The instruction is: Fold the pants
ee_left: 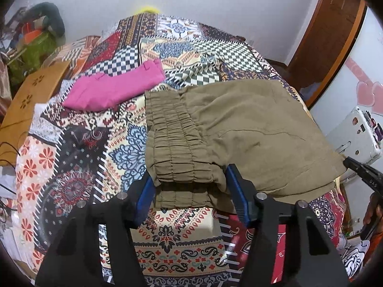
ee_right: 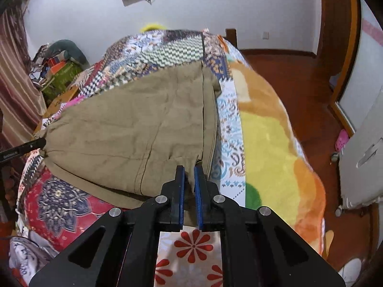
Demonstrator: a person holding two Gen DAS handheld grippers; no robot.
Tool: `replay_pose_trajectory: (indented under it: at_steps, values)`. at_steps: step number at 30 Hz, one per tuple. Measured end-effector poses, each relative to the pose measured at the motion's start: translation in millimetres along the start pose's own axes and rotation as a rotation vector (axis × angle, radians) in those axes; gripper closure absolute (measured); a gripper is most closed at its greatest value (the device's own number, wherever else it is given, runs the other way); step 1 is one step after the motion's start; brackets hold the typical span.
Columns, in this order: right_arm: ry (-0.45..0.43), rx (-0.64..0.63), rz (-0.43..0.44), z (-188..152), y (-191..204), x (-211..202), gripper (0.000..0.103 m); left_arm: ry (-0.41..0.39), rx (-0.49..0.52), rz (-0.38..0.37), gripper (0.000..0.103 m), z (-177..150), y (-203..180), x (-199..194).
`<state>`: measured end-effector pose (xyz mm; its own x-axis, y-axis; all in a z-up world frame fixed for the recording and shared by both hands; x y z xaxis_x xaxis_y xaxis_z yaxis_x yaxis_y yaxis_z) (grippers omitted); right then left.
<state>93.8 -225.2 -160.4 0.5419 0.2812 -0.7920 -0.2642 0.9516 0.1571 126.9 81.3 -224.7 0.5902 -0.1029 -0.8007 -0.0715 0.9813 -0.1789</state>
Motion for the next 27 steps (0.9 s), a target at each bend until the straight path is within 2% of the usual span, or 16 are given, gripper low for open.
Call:
replay_pose_trajectory:
  at_steps: [7, 14, 17, 25, 27]
  values:
    - [-0.013, -0.013, -0.009, 0, 4, -8, 0.096, -0.015, 0.017, -0.011, 0.047, -3, -4, -13]
    - [0.066, 0.020, -0.022, -23, -6, 14, 0.096, 0.067, 0.007, -0.036, 0.045, -20, 2, 9]
    - [0.107, 0.019, -0.020, -33, -4, 29, 0.096, 0.076, -0.011, -0.053, 0.044, -23, 5, 14]
    - [0.139, -0.007, -0.023, -36, -1, 39, 0.096, 0.086, 0.010, -0.043, 0.041, -30, 4, 16]
    - [0.139, -0.002, -0.024, -36, -2, 37, 0.094, 0.091, 0.007, -0.042, 0.037, -29, 6, 13]
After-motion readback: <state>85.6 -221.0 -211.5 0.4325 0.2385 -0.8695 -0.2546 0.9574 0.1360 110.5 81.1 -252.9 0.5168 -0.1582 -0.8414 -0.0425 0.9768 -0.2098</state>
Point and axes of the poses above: each gripper's, at about its wrist camera, not at the fingertips, and x roughly the way its jaws point, y to its left, z to its top, the point moved 1 cm from there along x, roughly the way its jaws point, and after that the axes turned 2 degrees about -z, right-handed, at the moved point
